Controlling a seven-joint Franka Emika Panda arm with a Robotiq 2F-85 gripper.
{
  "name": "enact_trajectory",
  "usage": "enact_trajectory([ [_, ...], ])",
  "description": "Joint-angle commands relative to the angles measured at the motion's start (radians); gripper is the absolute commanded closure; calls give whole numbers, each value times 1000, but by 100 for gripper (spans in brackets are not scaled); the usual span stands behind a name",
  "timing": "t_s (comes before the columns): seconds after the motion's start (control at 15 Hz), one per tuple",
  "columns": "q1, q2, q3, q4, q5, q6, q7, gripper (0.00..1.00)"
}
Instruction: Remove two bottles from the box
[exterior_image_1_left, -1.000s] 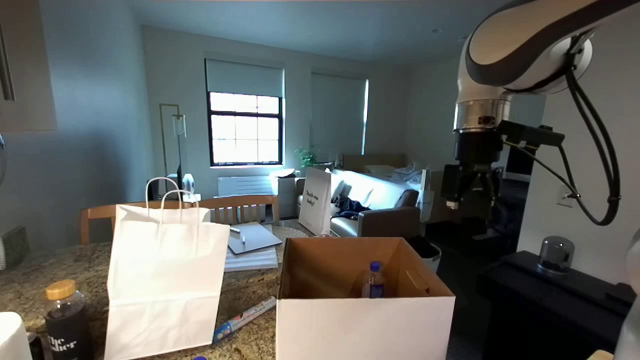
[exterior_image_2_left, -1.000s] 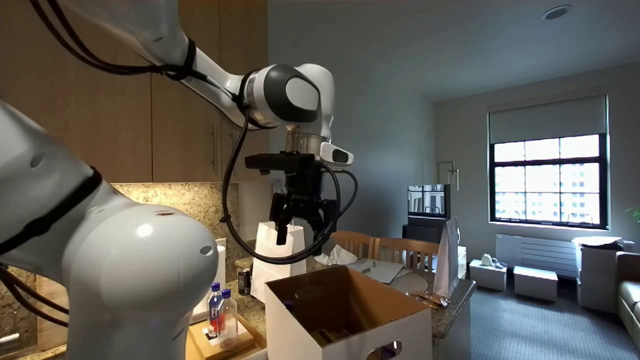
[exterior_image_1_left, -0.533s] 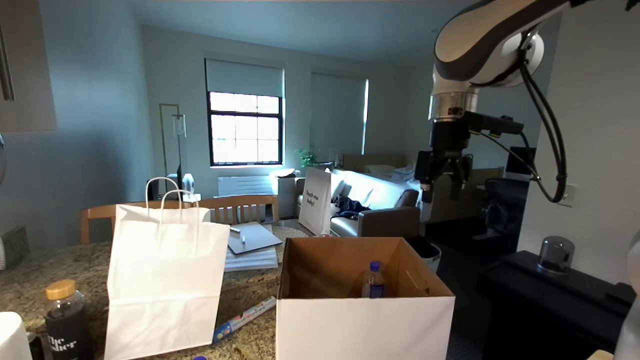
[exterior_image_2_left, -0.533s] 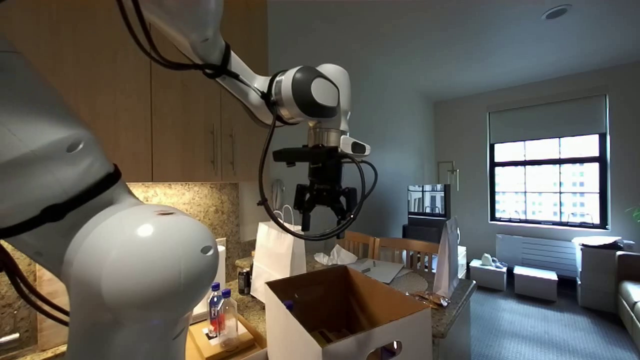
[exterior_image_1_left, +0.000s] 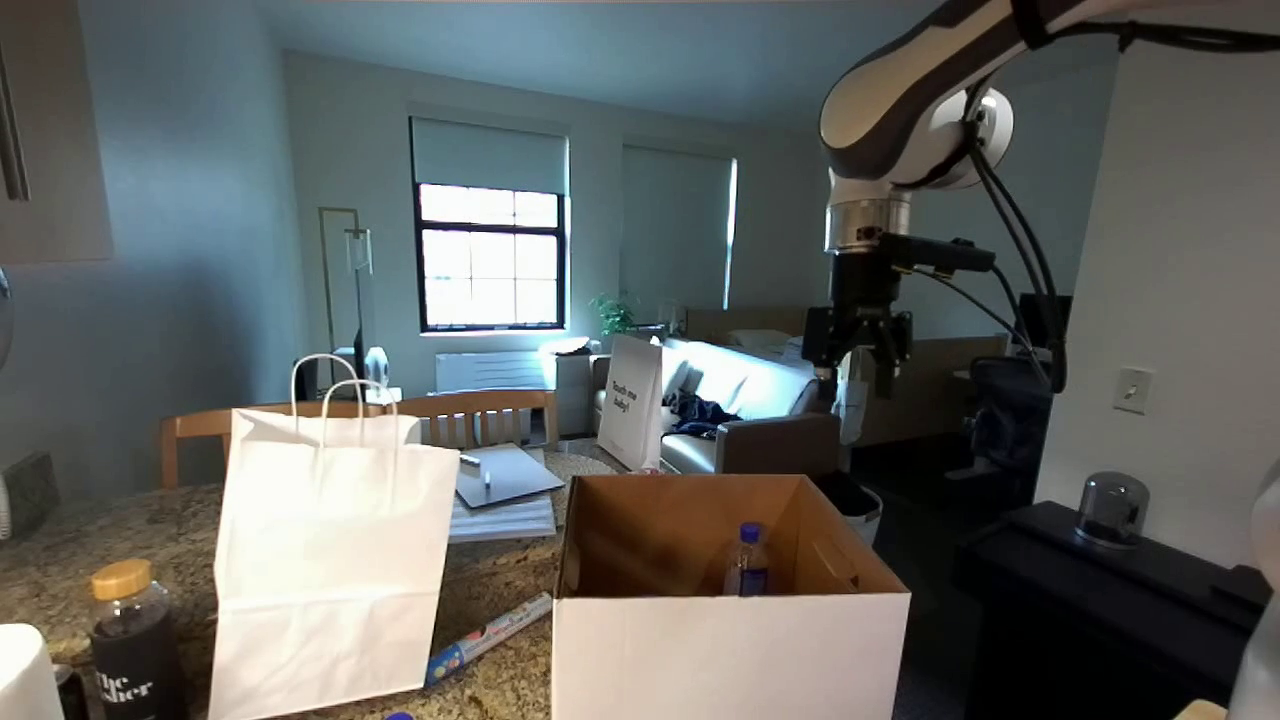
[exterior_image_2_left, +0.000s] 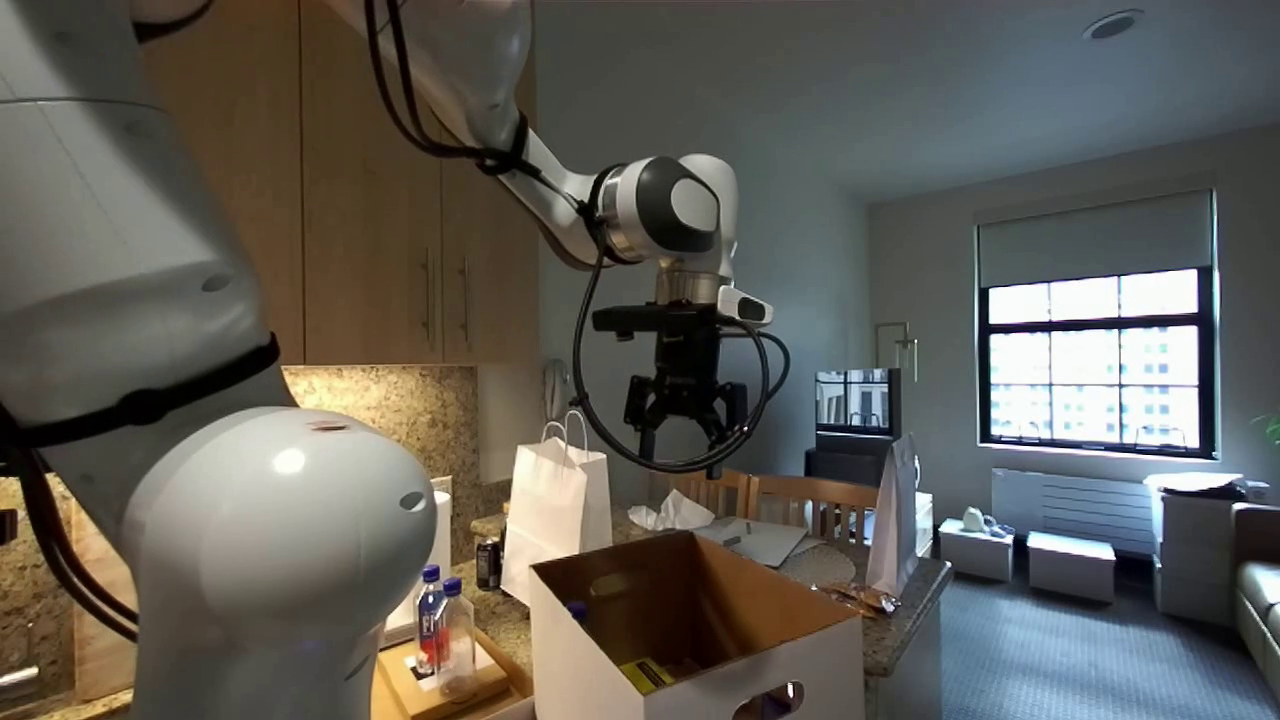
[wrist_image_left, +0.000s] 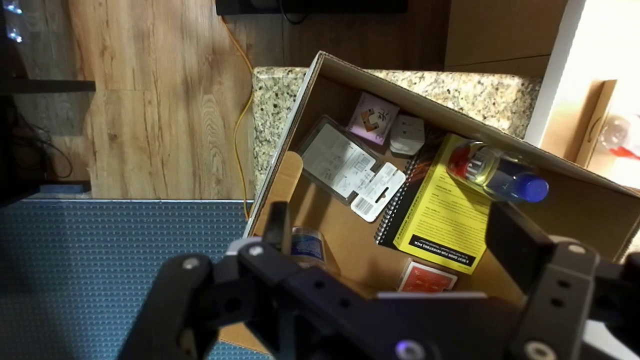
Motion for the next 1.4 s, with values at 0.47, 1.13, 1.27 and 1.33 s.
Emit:
enact_trajectory([
  [0.47, -5, 324, 35, 98, 51, 279, 143, 0],
  [1.13, -9, 485, 41, 149, 8, 437, 282, 0],
  [1.27, -3, 540, 41, 158, -22, 474, 297, 0],
  [1.33, 0, 575, 39, 164, -22, 520, 297, 0],
])
